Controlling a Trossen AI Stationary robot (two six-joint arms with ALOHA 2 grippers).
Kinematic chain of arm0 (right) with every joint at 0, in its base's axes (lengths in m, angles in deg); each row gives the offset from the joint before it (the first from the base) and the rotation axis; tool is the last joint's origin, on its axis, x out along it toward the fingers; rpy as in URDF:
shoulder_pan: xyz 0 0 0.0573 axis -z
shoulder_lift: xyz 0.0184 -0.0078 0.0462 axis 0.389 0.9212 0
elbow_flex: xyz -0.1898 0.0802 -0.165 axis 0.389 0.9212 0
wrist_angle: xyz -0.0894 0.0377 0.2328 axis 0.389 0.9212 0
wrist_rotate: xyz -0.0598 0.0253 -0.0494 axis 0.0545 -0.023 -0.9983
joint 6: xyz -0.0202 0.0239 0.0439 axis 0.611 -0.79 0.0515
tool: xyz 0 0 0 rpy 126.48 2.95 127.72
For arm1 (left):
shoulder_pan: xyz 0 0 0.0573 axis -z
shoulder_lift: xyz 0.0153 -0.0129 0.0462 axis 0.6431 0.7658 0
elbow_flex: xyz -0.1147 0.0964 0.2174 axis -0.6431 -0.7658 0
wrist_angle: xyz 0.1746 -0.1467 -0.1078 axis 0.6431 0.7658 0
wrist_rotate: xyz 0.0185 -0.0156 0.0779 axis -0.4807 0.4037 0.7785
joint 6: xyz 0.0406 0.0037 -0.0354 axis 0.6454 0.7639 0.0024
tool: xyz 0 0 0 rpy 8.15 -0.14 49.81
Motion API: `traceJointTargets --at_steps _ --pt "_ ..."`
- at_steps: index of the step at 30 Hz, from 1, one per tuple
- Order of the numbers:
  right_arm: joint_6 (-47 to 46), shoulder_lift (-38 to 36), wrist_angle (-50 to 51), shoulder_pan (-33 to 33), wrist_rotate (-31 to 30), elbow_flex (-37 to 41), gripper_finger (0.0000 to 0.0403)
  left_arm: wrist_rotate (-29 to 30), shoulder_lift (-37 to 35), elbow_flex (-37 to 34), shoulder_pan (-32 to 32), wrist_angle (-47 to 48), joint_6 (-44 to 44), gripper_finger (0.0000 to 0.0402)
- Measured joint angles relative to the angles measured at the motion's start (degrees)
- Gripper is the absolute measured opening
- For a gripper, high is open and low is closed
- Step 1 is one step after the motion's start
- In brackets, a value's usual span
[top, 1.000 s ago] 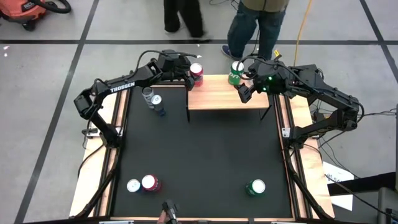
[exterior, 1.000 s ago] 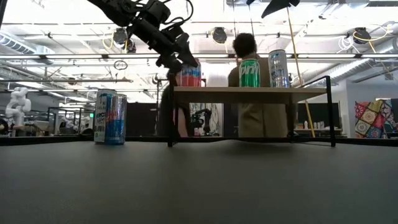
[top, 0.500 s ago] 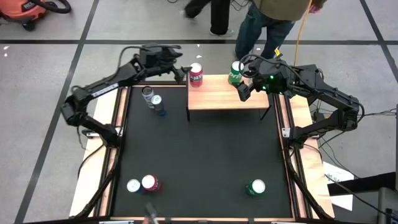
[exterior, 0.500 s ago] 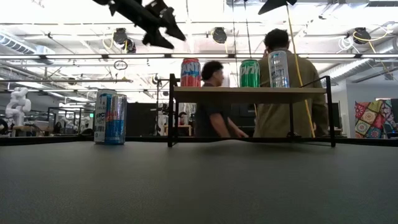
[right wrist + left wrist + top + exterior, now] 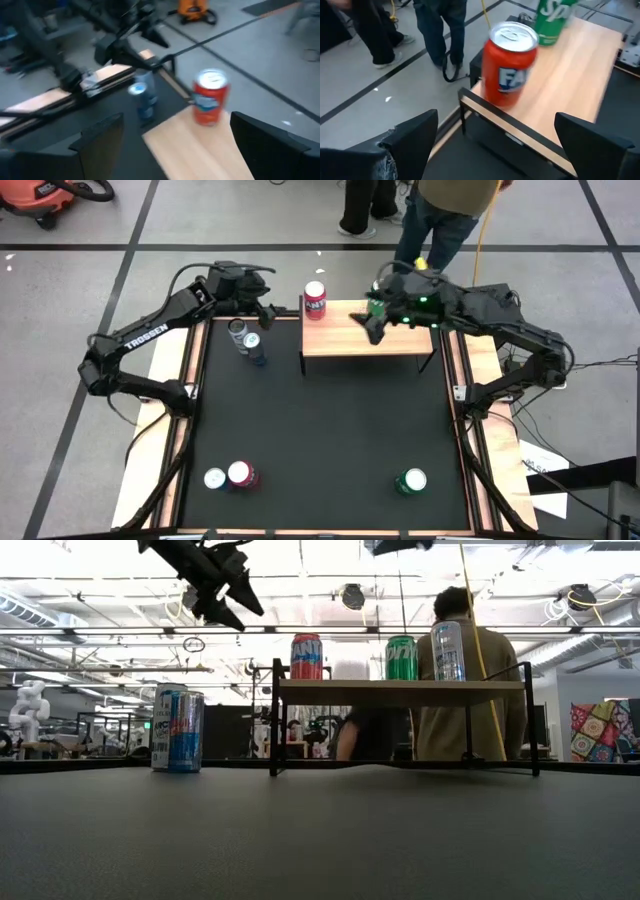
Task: Place canned beverage on shelf
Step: Put the top blue soda can on the shelf
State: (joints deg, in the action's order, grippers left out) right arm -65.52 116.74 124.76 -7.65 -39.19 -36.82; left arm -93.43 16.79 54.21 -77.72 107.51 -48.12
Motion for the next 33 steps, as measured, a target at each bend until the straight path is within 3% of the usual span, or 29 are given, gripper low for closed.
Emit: traceJointTargets --at_steps 7,20,29,33 --pt "0.84 5.03 -2.26 -1.69 2.4 0.0 0.0353 4.86 -6.4 -1.74 3.55 6.08 -3.45 0.0391" --pt "6.68 8.75 -16.02 -6.62 2.66 0.02 0.0353 15.18 -21.06 -15.25 17.6 5.4 -20.53 0.0391" --pt "6.43 9.94 -14.23 -6.69 3.79 0.0 0.035 17.74 -19.91 -20.94 25.21 -3.31 -27.07 0.0391" --pt "4.41 9.98 -12.5 -6.75 5.51 0.09 0.0322 17.56 -16.8 -21.23 25.57 -8.08 -27.09 0.0391"
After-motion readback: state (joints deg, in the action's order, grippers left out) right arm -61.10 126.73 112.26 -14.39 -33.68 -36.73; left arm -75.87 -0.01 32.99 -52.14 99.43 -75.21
